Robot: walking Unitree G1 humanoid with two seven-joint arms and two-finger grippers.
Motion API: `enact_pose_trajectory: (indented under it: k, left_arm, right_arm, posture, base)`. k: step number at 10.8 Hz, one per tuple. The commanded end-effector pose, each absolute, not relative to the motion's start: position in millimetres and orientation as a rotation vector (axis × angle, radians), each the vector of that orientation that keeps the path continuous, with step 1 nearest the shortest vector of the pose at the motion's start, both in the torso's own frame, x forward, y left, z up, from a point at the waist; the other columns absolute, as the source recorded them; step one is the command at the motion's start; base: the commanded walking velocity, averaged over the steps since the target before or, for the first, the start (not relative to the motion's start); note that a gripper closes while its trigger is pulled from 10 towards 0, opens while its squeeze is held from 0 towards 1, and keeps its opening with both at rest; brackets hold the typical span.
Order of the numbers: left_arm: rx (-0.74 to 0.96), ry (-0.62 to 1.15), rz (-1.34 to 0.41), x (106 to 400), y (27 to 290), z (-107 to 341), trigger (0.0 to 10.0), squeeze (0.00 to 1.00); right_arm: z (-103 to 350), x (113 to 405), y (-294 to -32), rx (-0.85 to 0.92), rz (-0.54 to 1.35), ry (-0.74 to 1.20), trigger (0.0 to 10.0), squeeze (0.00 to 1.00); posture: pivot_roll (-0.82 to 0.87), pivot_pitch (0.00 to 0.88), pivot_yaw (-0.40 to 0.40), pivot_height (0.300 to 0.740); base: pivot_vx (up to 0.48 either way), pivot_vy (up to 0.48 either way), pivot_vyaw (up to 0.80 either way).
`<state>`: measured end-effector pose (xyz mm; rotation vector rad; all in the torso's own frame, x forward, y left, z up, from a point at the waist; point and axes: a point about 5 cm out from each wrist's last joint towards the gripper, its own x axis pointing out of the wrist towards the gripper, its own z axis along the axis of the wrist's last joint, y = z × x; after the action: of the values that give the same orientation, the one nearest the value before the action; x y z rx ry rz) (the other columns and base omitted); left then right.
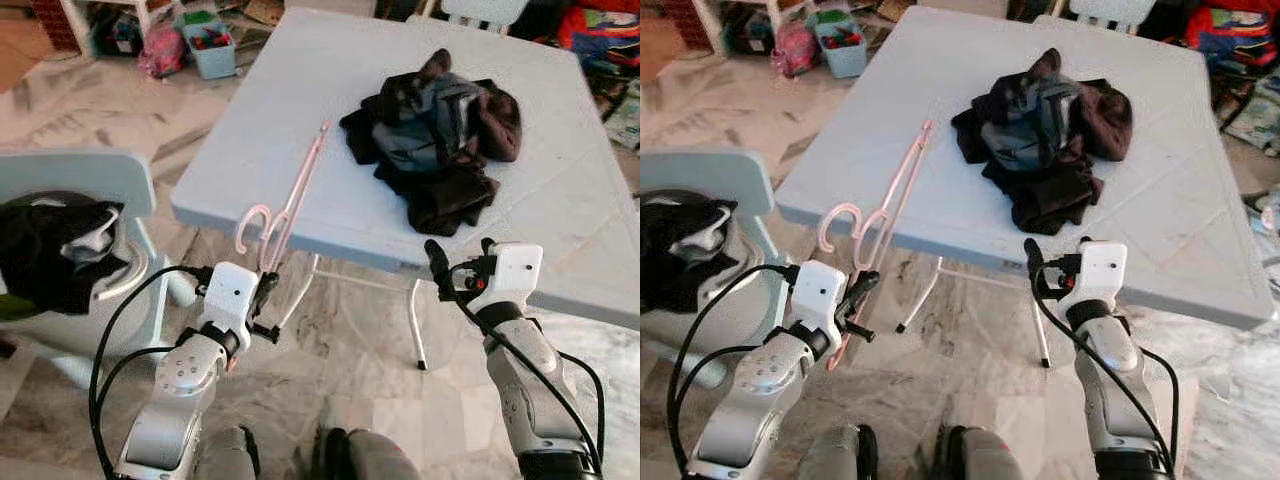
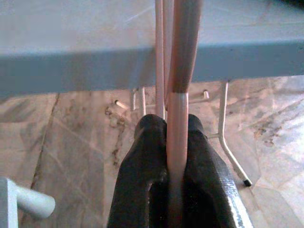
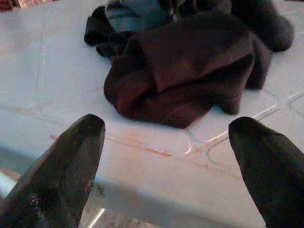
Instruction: Hang hanger
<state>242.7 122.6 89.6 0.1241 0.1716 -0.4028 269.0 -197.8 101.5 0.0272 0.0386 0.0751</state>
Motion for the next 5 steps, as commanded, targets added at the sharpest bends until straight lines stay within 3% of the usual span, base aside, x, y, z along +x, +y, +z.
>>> enact_pose_trajectory:
  k: [1,5]
  left_arm:
    - [0.124,0.163,-0.419,241.2,119.4,90.2,10.0,0.0]
    - [0.119,0.16,-0.416,242.0,118.4,90.5,10.0,0.0]
  right_arm:
    - [100.5,269.7,-202.3,0.024,0.05,0.041,10.0,0.0]
    - [101.4,273.2,-204.5,0.015,0.035,0.038,10.0,0.0]
  posture:
    - [-0.01,0.105,-0.058,0.74]
    - [-0.01,0.102,-0.062,0.74]
  base:
    - [-0.364,0.0,0.0]
    - [-0.382,0.0,0.0]
